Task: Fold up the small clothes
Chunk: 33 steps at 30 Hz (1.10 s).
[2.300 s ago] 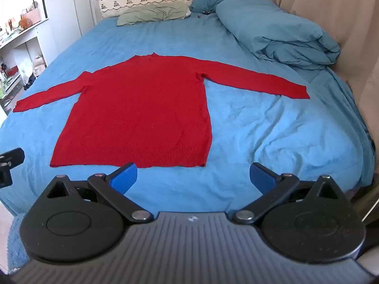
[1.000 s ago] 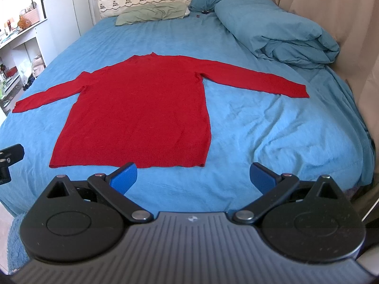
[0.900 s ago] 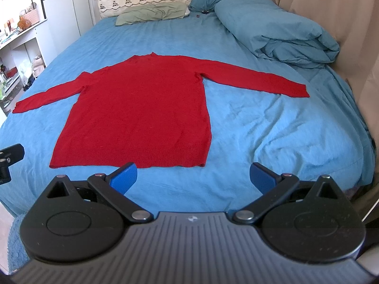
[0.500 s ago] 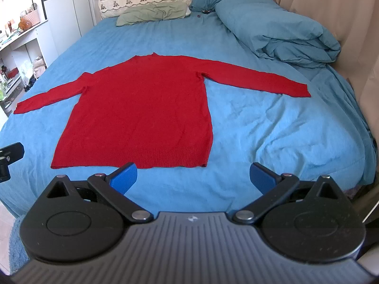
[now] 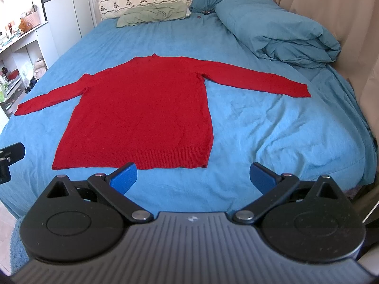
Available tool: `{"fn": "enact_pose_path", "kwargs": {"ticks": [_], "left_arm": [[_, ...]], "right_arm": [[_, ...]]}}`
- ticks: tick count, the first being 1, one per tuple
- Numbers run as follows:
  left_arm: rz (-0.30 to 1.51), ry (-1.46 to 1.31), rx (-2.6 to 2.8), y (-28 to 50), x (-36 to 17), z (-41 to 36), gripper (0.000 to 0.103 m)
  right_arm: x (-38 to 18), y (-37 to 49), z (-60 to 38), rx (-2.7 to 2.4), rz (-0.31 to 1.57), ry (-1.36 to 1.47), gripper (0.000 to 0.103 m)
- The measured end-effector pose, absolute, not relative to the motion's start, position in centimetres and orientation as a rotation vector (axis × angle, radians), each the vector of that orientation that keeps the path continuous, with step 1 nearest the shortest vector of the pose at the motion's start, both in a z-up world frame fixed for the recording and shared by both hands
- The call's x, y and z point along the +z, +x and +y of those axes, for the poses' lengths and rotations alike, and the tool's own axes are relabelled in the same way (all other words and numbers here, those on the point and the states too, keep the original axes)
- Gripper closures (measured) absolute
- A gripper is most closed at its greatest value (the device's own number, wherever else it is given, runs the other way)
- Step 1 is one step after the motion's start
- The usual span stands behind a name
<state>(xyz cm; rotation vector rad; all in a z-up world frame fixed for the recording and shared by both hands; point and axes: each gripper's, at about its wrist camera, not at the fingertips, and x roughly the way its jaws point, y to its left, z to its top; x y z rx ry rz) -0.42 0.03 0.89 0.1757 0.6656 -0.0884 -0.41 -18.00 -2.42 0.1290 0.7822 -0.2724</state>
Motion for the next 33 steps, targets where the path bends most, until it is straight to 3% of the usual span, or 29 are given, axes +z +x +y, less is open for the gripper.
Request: {"fn": "enact_pose_path", "kwargs": {"ticks": [33], "left_arm": [[0.624,0.138,-0.099,1.6,2.9,-0.7,0.000]], "right_arm": [[-1.2,-0.4,-18.4,-0.282,0.766,0.129,0.000]]}}
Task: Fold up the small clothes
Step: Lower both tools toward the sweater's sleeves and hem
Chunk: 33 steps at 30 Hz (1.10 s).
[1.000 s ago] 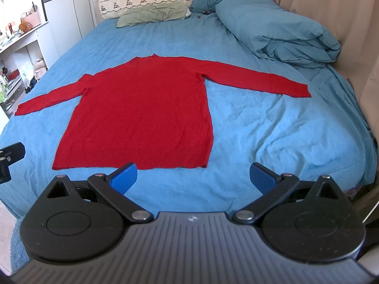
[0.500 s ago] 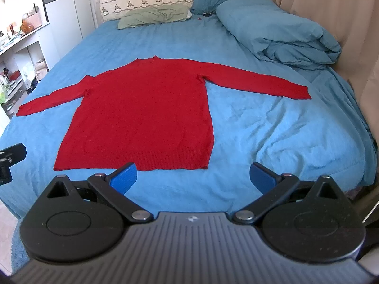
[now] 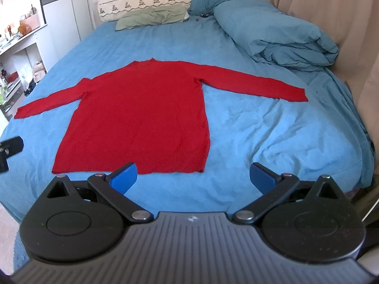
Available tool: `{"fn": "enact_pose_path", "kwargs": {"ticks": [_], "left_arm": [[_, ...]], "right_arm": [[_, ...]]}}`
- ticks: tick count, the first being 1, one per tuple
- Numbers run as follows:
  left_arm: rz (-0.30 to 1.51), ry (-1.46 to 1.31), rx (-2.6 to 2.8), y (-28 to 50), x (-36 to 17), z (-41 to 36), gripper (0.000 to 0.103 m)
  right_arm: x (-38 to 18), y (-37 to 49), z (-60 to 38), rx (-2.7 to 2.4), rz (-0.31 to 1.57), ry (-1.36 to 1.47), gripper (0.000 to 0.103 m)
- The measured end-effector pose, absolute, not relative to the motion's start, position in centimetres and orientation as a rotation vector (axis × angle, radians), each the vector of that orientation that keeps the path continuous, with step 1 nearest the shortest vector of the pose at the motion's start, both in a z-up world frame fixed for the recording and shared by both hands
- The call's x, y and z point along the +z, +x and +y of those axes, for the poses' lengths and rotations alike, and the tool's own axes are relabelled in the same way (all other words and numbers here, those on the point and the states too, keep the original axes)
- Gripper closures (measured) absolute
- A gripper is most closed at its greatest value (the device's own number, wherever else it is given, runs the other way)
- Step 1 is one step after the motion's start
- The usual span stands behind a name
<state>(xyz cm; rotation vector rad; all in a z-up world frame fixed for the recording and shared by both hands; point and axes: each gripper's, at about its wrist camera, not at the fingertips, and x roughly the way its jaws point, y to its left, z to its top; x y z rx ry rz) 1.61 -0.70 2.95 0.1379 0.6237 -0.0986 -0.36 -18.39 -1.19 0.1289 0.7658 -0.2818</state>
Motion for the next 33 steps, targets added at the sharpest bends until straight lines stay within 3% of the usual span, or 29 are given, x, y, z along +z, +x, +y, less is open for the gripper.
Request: {"fn": "enact_pose_path", "kwargs": {"ticks": [7,14,25,33], "left_arm": [[0.570,0.140,-0.130,8.1,4.9,-4.1,0.000],[0.554,0.156,-0.240,19.1,3.0,-10.8,0.000],[0.697,0.101,-0.396,37.3,-5.6,-21.8,0.000],[0.886,0.118,-0.364,43.9,-12.2,-27.0,0.000]], "right_arm": [[0.1,3.7,-23.5,-0.340,0.735,0.181,0.000],[-1.4,12.5,-32.1,-0.444,0.719,0.242,0.000],[-11.7,26.1,-46.9,-0.636,0.781,0.355,0.000],[-18.2,28.5,-54.8,-0.770,0.730,0.521,0.000]]}}
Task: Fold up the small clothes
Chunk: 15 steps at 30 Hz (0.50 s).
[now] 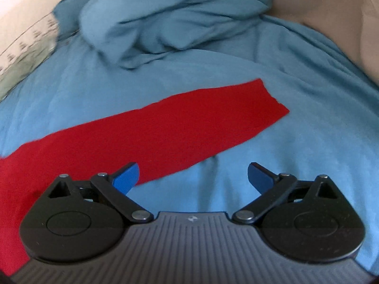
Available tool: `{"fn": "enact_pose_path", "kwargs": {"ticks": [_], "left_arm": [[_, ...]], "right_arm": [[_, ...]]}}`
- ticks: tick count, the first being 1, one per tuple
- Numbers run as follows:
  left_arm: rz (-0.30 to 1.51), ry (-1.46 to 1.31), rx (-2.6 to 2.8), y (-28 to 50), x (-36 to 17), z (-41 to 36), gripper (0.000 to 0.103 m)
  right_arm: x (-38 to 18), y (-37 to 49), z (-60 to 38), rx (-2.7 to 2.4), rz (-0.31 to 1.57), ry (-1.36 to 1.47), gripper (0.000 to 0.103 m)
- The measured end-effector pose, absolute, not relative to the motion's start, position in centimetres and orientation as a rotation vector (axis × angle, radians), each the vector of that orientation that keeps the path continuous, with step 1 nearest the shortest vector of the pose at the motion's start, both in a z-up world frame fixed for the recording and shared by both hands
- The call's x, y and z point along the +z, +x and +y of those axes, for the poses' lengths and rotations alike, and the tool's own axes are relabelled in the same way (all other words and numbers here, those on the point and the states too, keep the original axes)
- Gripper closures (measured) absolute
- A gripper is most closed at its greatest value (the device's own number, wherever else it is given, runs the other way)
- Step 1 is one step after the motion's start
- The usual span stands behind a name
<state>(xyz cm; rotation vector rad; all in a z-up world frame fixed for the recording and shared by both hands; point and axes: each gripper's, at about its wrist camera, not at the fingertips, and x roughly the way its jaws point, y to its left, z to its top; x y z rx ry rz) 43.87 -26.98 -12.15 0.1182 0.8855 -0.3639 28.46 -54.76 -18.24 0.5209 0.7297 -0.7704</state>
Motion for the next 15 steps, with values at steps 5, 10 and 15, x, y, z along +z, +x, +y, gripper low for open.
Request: {"fn": "enact_pose_path", "kwargs": {"ticks": [5,10,15], "left_arm": [[0.941,0.127,-0.343,45.6,-15.1,-28.3,0.000],[0.967,0.159,-0.228,46.6,-17.6,-28.7,0.003],[1.002,0.154,-0.190,47.5,-18.9,-28.2,0.004]], "right_arm": [[-20.8,28.3,-57.6,-0.814,0.695,0.604,0.001],[-23.0,28.1,-59.9,-0.867,0.643,0.654,0.016],[-23.9,27.8,-61.5,-0.903,0.533,0.689,0.032]]}}
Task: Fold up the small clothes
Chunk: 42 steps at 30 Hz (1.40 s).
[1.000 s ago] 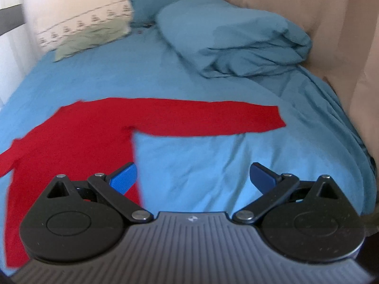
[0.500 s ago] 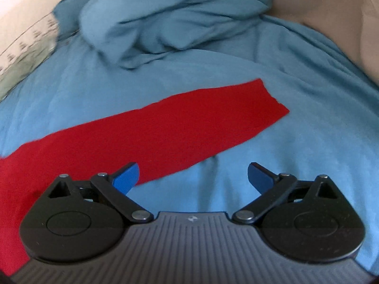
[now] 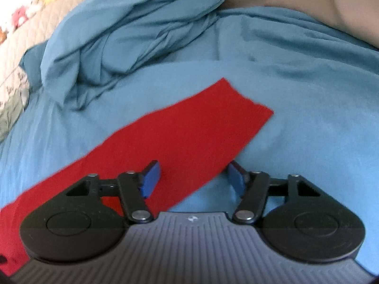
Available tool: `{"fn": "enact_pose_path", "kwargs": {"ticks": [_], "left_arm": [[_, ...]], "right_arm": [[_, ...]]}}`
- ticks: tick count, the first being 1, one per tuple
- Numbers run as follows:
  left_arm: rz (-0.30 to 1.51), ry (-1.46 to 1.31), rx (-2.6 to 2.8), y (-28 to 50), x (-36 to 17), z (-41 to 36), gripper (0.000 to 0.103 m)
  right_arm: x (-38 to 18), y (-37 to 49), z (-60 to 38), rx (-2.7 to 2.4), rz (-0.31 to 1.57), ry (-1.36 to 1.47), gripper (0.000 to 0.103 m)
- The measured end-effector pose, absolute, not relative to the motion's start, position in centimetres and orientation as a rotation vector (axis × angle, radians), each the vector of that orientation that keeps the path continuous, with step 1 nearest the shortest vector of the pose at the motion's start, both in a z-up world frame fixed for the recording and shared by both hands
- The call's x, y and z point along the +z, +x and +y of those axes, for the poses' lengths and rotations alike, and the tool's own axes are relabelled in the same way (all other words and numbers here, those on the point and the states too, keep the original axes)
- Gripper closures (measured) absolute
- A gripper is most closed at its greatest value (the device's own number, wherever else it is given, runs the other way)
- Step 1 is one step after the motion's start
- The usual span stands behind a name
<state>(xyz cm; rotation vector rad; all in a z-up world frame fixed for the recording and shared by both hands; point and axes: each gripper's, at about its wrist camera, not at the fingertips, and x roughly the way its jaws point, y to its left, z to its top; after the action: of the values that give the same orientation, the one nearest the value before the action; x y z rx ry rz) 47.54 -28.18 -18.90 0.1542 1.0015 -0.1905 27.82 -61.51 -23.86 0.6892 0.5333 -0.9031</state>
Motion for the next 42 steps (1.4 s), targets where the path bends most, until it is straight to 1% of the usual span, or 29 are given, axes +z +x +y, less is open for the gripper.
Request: {"fn": "enact_pose_path", "kwargs": {"ticks": [1,2,3,4,5,9,15,17,21,25,28,31,33,36,39,42], "left_arm": [[1.019,0.141,-0.184,48.1,-19.0,-28.0,0.004],[1.032,0.127,-0.174,48.5,-19.3,-27.5,0.004],[1.045,0.113,-0.166,48.8,-19.4,-27.1,0.004],[1.060,0.103,-0.163,49.2,-19.5,-26.7,0.004],[1.075,0.093,-0.164,49.5,-19.6,-26.2,0.004],[1.088,0.056,-0.175,50.9,-18.4,-24.3,0.004],[1.009,-0.023,-0.156,51.0,-14.0,-19.4,0.003],[0.973,-0.024,-0.142,51.1,-12.3,-17.4,0.003],[0.931,0.065,-0.142,51.6,-9.7,-13.3,0.003],[0.925,0.024,-0.152,51.7,-8.8,-7.4,0.000],[0.911,-0.030,-0.140,50.6,-8.8,-3.0,0.000],[0.916,0.003,-0.087,49.6,-9.8,0.3,0.000],[0.938,0.012,-0.072,49.1,-10.9,2.0,0.000],[0.965,0.004,-0.081,48.7,-12.2,3.2,0.000],[0.980,0.017,-0.088,48.7,-13.2,3.4,0.000],[0.979,0.015,-0.105,48.9,-13.6,3.3,0.000]], "right_arm": [[-23.8,28.0,-61.9,-0.910,0.523,0.692,0.040],[-23.8,28.1,-62.2,-0.918,0.513,0.695,0.054],[-23.7,28.2,-62.6,-0.927,0.506,0.701,0.062],[-23.7,28.3,-62.9,-0.933,0.497,0.712,0.074],[-23.5,28.3,-63.2,-0.929,0.488,0.721,0.079],[-21.2,29.4,-62.4,-0.898,0.457,0.673,0.080],[-14.3,34.4,-57.3,-0.696,0.367,0.572,0.081],[-11.9,37.1,-54.4,-0.600,0.331,0.542,0.081],[-7.8,43.2,-47.2,-0.389,0.285,0.472,0.081],[-6.4,48.5,-38.5,-0.143,0.290,0.410,0.081],[-7.8,51.6,-31.5,0.002,0.325,0.360,0.081],[-11.3,53.8,-24.9,0.113,0.410,0.319,0.082],[-14.1,54.6,-20.6,0.158,0.474,0.239,0.082],[-18.3,54.9,-15.2,0.187,0.572,0.100,0.083],[-21.3,53.9,-11.0,0.204,0.608,-0.026,0.083],[-23.6,53.3,-8.8,0.215,0.635,-0.124,0.082]]}}
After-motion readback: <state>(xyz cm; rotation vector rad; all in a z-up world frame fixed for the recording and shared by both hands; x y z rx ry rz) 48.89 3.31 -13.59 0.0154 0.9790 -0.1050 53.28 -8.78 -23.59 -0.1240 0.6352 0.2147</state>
